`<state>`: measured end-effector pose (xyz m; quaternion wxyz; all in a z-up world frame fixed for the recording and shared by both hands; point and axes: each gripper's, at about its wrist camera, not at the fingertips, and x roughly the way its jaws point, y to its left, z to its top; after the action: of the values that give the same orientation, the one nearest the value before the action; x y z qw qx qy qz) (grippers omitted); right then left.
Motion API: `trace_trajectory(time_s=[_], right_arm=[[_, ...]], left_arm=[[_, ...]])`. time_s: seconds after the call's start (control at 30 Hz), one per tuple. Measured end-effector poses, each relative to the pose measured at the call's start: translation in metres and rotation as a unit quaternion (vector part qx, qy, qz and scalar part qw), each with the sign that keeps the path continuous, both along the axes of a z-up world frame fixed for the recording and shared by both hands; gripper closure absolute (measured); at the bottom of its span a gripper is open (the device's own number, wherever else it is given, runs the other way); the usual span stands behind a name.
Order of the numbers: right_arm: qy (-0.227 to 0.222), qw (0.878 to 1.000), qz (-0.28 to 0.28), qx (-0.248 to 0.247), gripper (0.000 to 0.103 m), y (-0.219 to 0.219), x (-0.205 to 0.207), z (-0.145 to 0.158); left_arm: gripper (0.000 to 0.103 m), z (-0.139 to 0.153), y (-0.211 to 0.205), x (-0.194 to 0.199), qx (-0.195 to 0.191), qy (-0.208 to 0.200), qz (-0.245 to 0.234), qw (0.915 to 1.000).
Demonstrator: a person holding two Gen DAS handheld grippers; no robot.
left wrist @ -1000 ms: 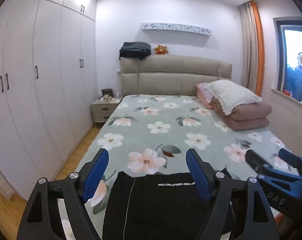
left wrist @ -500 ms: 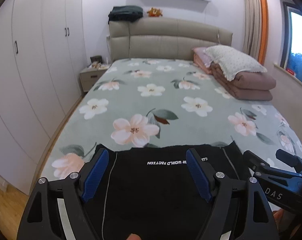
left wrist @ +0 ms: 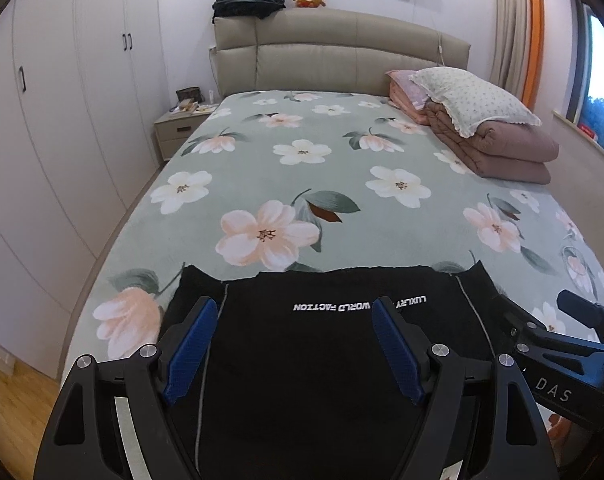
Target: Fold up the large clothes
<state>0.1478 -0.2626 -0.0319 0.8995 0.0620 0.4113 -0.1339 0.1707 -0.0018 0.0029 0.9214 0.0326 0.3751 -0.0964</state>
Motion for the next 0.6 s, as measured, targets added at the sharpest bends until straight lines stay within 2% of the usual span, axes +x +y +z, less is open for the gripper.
trace_trajectory(time_s=[0.2, 0.6], right_arm=[[0.0, 1.0, 0.001, -0.007, 0.004, 0.008, -0.01, 0.006], [-0.01, 1.0, 0.01, -0.01, 0.004, 0.022, -0.025, 0.021]], left_arm=[[0.023, 0.006, 0.005, -0.01, -0.006, 0.003, -0.004, 1.0], [0.023, 0.025, 0.025, -0.03, -0.001, -0.026, 0.017, 0.9995]])
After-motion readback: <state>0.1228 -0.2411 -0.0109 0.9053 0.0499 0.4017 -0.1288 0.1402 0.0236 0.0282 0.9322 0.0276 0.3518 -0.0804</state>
